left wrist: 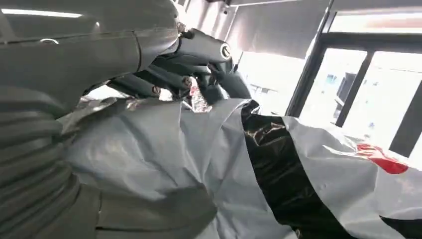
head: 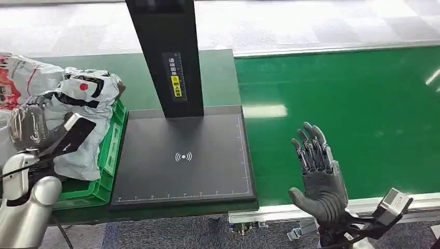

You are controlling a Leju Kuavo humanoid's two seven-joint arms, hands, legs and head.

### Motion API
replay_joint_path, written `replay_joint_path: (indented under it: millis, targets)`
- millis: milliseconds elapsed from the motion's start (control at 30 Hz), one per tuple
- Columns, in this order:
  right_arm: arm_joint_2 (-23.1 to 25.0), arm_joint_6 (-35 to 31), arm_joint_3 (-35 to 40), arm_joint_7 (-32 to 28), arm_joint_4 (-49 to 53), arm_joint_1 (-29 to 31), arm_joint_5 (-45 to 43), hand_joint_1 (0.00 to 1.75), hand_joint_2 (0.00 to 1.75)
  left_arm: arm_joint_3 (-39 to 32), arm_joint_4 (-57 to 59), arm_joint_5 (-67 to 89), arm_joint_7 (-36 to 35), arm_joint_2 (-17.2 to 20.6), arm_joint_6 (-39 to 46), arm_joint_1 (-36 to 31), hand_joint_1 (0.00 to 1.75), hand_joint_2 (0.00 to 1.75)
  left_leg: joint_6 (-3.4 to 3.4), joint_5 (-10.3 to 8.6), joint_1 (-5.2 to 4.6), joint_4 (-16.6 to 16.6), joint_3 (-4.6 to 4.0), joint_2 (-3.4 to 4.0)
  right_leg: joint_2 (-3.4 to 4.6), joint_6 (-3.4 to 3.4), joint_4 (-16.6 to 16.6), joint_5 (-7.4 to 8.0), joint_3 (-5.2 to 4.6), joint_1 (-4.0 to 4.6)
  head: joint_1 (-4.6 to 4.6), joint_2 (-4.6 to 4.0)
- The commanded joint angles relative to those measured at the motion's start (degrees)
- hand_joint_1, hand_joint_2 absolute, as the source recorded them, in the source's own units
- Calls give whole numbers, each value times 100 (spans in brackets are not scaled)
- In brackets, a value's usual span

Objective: Moved the parcel from conveyor to table for the left to box.

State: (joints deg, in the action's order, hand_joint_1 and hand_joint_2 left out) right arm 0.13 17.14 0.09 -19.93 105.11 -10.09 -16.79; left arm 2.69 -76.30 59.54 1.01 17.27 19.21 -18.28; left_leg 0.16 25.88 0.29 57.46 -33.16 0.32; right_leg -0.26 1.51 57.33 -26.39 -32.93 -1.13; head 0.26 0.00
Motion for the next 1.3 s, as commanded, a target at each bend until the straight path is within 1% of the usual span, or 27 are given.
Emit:
replay_joint_path:
  millis: [33, 200, 300, 367, 433, 533, 567, 600, 633, 667, 700, 733, 767, 833, 867, 900, 933, 967, 1000, 1033, 1067, 1100, 1133, 1167, 1200, 1233, 1300]
  targets:
    - [72, -23, -193, 66, 27, -75, 38, 0, 175, -26, 813, -55, -71, -33, -32, -383, 0, 175, -2, -2, 4, -7, 14, -12, -8, -10, -8, -2, 18, 5, 0, 0]
    - [95, -38, -215, 106, 43, -94, 48, 0, 175, -81, 640, -157, -72, -55, 68, -379, 0, 175, -3, -3, 7, -6, 13, -16, -12, -11, -10, -1, 20, 8, 0, 0]
    - [144, -40, -236, 132, 127, -179, 84, 0, 175, -307, -167, -292, -105, -60, 409, -15, 0, 175, -2, 1, 3, -3, 9, -5, -2, -7, -4, -1, 12, 3, 0, 0]
    - [188, -59, -251, 169, 180, -214, 120, 0, 175, -592, -860, -403, -46, -121, 867, 286, 0, 175, -2, 3, 4, -1, 5, -2, 1, -7, -3, -1, 8, 5, 0, 0]
    - [210, -74, -249, 189, 215, -230, 140, 0, 175, -731, -1314, -390, -50, -129, 928, 497, 0, 175, -3, 11, 9, -3, 15, 8, 13, -12, -7, -4, 16, 10, 0, 0]
    - [230, -112, -229, 185, 313, -364, 195, 0, 175, -986, -2641, -154, 410, -539, 1886, 1209, 0, 175, -1, 8, 4, -1, 6, 5, 7, -9, -4, -4, 8, 5, 0, 0]
    - [222, -133, -206, 164, 321, -394, 208, 0, 175, -1008, -3027, -155, 652, -724, 2079, 1416, 0, 175, 0, 14, 5, -7, 19, 10, 12, -11, -12, -8, 20, 6, 0, 0]
    - [214, -147, -184, 149, 306, -407, 206, 0, 175, -1146, -3438, -142, 1015, -1023, 2079, 1522, 0, 175, 0, 16, 7, -7, 24, 8, 11, -13, -14, -10, 27, 8, 0, 0]
    - [209, -160, -165, 129, 291, -408, 208, 0, 175, -1233, -3758, -135, 1298, -1255, 2079, 1542, 0, 175, 1, 13, 4, -2, 9, 6, 7, -8, -8, -7, 11, 4, -2, 0]
    - [217, -202, -117, 94, 259, -395, 220, 0, 175, -1499, -4143, -477, 2303, -1835, 2079, 1598, 0, 175, 0, 19, 4, -2, 15, 3, 4, -7, -11, -10, 19, 4, -2, 0]
    - [227, -231, -109, 80, 254, -391, 226, 0, 175, -1553, -4221, -543, 2553, -1975, 2079, 1625, 0, 175, 0, 20, 6, -1, 14, 2, 5, -8, -13, -12, 20, 6, 0, 0]
    - [248, -277, -70, 60, 230, -372, 251, 0, 175, -1533, -4459, -586, 2864, -2225, 2079, 1762, 0, 175, 5, 17, 5, 5, -3, -4, -4, -2, -8, -10, 6, 5, 0, 0]
    - [233, -332, -30, 35, 217, -357, 270, 0, 175, -1522, -4508, -837, 3304, -2396, 2079, 1856, 0, 175, 5, 19, 5, 2, 6, -3, -2, -3, -12, -10, 16, 5, 0, 0]
    - [237, -421, -23, 11, 209, -330, 259, 0, 175, -1347, -4521, -983, 3584, -2527, 2079, 1945, 0, 175, 6, 21, 2, -6, 19, 12, 14, -5, -22, -7, 25, 2, 2, 0]
    - [249, -561, -46, -30, 232, -333, 298, 0, 175, -948, -4414, -1214, 3608, -2430, 2079, 2007, 0, 175, 5, 20, -2, -3, 12, 11, 12, -4, -14, -7, 18, -3, 4, 0]
    - [220, -599, -29, -52, 231, -319, 334, 0, 175, -774, -4360, -1103, 3530, -2486, 2079, 1993, 0, 175, 3, 20, -1, -7, 20, 14, 16, -7, -18, -5, 24, -1, 0, 0]
    - [229, -721, -58, -73, 242, -315, 453, 0, 175, -401, -4246, -1172, 3278, -2288, 2079, 2035, 0, 175, 4, 20, -7, -9, 22, 1, 3, -9, -16, -9, 27, -7, -2, 0]
    - [234, -982, -68, -142, 259, -309, 775, 0, 175, 373, -4182, -1519, 2677, -1731, 2060, 2014, 0, 175, 4, 18, -5, -3, 13, -8, -7, -6, -13, -8, 19, -5, 0, 0]
    - [213, -1015, -39, -138, 224, -272, 821, 0, 175, 726, -4141, -1399, 2280, -1545, 2079, 1942, 0, 175, 3, 15, -5, -6, 14, -15, -14, -8, -15, -8, 22, -4, 2, 0]
    - [248, -1026, -46, -127, 200, -247, 832, 0, 175, 1110, -4116, -1789, 2021, -1429, 1648, 1942, 0, 175, 2, 13, -4, -9, 19, -26, -24, -12, -16, -10, 30, -3, 0, 0]
    - [311, -1148, -10, -73, 142, -194, 1112, 0, 175, 1448, -4093, -2220, 1856, -1335, 1241, 1928, 0, 175, 2, 14, -4, 0, 7, -18, -19, -7, -8, -9, 14, -3, -2, 0]
    - [374, -1272, 63, -19, 64, -126, 1369, 0, 175, 1664, -4015, -2416, 1710, -1392, 935, 1943, 0, 175, 1, 13, -2, -3, 13, -20, -19, -9, -12, -8, 19, 0, 0, 0]
    - [399, -1296, 142, 7, -26, -66, 1416, 0, 175, 1902, -3914, -2805, 1664, -1410, 651, 1964, 0, 175, 0, 14, -3, -2, 13, -10, -10, -6, -11, -7, 16, 3, 0, 0]
    - [406, -1290, 235, 64, -152, 0, 1442, 0, 175, 1974, -3768, -3102, 1620, -1452, 344, 1970, 0, 175, 0, 12, -2, -8, 19, -11, -10, -8, -18, -5, 25, 6, 0, 0]
    - [393, -1429, 366, 169, -307, 71, 1734, 0, 175, 2081, -3517, -3716, 1458, -1547, -209, 1985, 0, 175, -3, 10, -1, -14, 25, -6, -4, -12, -24, -1, 31, 9, -2, 0]
    - [390, -1489, 479, 141, -460, 139, 1781, 0, 175, 2138, -3217, -3723, 1545, -1659, -268, 1972, 0, 175, -2, 10, -6, -14, 29, -2, -2, -6, -20, -3, 33, 6, 0, 0]
    - [288, -1506, 703, 199, -649, 248, 1958, 0, 175, 2202, -2775, -4574, 1144, -1833, -1099, 2047, 0, 175, -3, 7, 0, -27, 44, 8, 10, -10, -38, 5, 47, 11, 0, 0]
